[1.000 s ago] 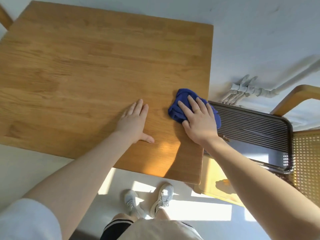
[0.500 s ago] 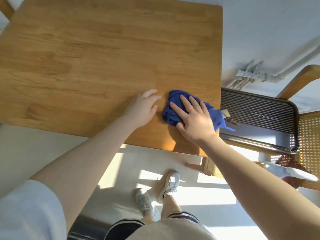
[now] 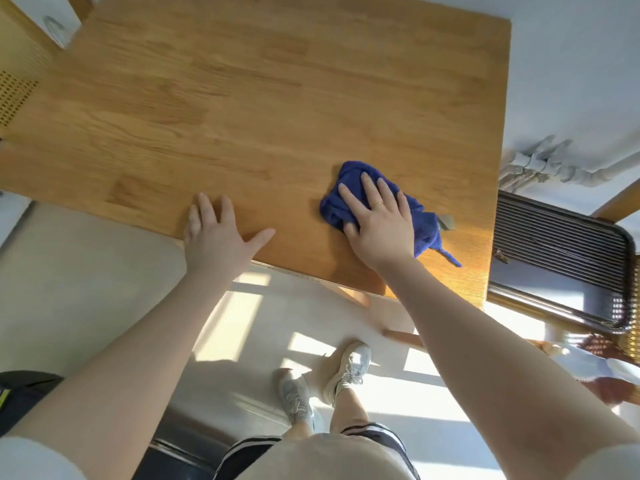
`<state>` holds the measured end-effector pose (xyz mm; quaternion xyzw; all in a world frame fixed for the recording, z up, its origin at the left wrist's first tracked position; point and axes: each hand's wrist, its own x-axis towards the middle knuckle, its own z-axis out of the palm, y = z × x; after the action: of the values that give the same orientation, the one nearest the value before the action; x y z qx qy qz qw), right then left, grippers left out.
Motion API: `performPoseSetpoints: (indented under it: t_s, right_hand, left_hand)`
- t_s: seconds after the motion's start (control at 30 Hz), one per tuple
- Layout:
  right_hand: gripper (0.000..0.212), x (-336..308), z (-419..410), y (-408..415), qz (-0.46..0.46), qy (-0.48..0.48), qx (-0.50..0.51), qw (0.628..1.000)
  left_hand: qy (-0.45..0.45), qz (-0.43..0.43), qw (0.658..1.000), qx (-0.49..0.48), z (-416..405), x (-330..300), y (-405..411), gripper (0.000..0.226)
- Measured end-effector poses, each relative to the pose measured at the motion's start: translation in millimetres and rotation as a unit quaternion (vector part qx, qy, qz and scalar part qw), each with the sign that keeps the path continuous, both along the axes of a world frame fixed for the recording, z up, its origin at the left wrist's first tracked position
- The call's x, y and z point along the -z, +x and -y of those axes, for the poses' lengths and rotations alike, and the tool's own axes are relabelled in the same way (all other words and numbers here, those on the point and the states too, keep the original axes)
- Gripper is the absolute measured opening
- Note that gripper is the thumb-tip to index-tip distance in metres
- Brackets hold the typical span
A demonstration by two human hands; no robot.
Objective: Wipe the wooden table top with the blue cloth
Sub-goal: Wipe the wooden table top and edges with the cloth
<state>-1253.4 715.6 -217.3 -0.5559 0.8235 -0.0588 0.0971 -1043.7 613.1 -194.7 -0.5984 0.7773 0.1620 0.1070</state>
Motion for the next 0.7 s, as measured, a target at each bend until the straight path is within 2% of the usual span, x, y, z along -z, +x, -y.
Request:
performPoseSetpoints:
  t_s: [0.13, 0.23, 0.3, 0.43, 0.53, 0.6, 0.7]
  right_hand:
    - [0.053, 7.2, -18.9, 33.2, -0.011, -0.017, -0.2, 0.98]
    - [0.052, 8.1, -16.8, 37.9, -0.009, -0.003, -0.285, 0.958]
    - [0.05, 7.4, 7.2, 29.6, -0.015, -0.007, -0.286, 0.958]
    - [0.05, 3.9, 75.2, 33.7, 0.006, 0.002, -0.161, 0.987]
    - [0.051, 0.2, 81.6, 50.2, 0.011, 0.021, -0.129, 0.991]
    - [0.051, 0.2, 57.5, 59.2, 0.006, 0.014, -0.19, 0.982]
    - [0.05, 0.2, 12.8, 71.8, -0.008, 0.032, -0.337, 0.941]
  left_hand:
    - [-0.008, 0.007, 0.999, 0.044, 6.9, 2.7, 18.4, 0.082]
    - [0.005, -0.018, 0.999, 0.05, 9.4, 4.8, 25.9, 0.069]
    - [0.001, -0.027, 0.998, 0.055, 11.9, 7.7, 27.1, 0.06]
    - [-0.008, -0.045, 0.998, 0.049, 12.8, 12.8, 31.0, 0.052]
    - [0.003, -0.05, 0.998, 0.035, 10.4, 10.9, 32.3, 0.05]
    - [0.001, -0.052, 0.998, 0.033, 9.9, 9.2, 30.4, 0.051]
    - [0.015, -0.064, 0.998, 0.011, 11.1, 4.8, 28.3, 0.052]
